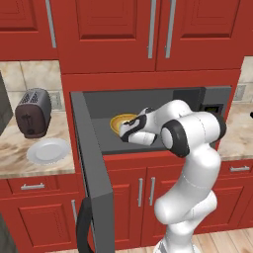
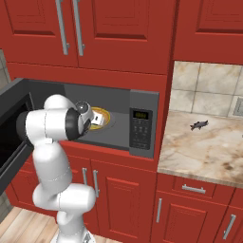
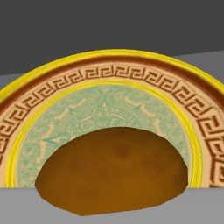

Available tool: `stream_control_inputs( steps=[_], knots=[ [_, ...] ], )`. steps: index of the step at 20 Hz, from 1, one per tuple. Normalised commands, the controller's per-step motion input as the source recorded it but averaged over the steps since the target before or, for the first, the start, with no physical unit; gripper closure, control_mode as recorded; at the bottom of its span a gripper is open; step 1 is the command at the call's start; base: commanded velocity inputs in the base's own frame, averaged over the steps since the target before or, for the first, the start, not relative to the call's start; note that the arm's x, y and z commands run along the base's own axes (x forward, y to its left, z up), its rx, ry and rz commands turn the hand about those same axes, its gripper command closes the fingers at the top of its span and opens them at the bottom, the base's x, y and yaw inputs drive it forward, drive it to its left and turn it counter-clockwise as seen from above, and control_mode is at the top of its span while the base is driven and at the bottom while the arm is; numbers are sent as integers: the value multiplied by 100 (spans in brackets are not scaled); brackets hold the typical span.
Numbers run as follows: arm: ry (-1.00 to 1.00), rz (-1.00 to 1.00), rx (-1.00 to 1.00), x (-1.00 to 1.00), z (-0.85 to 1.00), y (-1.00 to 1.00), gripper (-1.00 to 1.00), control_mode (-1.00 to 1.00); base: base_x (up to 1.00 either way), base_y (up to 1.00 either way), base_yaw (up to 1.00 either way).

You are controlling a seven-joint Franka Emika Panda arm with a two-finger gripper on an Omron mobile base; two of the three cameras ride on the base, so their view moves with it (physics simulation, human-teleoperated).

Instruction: Pick the mushroom from the counter and place it in the microwave.

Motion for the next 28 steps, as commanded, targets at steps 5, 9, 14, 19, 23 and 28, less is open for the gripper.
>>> stream_control_inputs(
  steps=[5, 9, 14, 19, 23, 28],
  knots=[
    [0, 0, 0, 18, -3, 4, 100, -100, 0, 0, 0],
    [0, 0, 0, 5, 0, 5, 100, -100, 0, 0, 0],
    [0, 0, 0, 0, 0, 9, 100, -100, 0, 0, 0],
    [0, 0, 0, 0, 0, 13, -100, -100, 0, 0, 0],
    [0, 0, 0, 0, 0, 3, -100, -100, 0, 0, 0],
    [0, 0, 0, -1, 0, 0, -100, -100, 0, 0, 0]
  ],
)
